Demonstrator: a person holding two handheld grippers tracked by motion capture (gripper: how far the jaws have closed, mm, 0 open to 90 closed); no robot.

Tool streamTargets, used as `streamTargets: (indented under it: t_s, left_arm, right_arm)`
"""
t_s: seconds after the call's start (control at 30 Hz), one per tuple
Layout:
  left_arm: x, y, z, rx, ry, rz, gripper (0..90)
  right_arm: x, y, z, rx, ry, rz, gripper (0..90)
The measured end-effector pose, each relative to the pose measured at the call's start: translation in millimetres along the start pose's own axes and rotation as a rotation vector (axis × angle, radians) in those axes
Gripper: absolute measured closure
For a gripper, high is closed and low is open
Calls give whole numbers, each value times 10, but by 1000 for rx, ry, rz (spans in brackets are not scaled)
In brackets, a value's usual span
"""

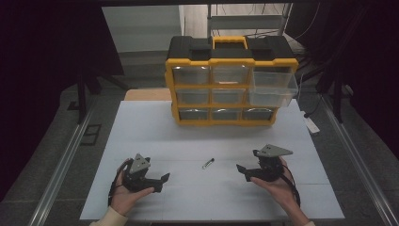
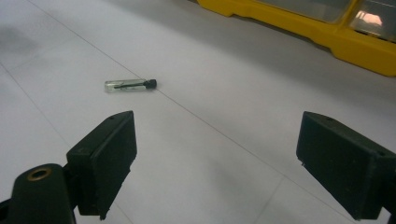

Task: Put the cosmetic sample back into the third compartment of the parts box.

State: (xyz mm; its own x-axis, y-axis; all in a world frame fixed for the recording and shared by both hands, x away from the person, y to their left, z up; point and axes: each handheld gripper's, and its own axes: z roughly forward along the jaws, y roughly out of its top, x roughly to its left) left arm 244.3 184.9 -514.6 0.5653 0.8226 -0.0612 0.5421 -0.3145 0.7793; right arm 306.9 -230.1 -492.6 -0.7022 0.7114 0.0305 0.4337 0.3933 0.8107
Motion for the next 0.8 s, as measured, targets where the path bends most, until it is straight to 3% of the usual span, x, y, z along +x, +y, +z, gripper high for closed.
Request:
streamTargets:
  t_s: [0.17,0.8]
  left_arm:
    - [-2,0,2,4,-1,1,54]
    - [-3,-11,11,14,-7,-3,54]
  right_arm:
    - [73,72,66,10,15,-26,124]
    - [181,264,267,26,43,-38,121]
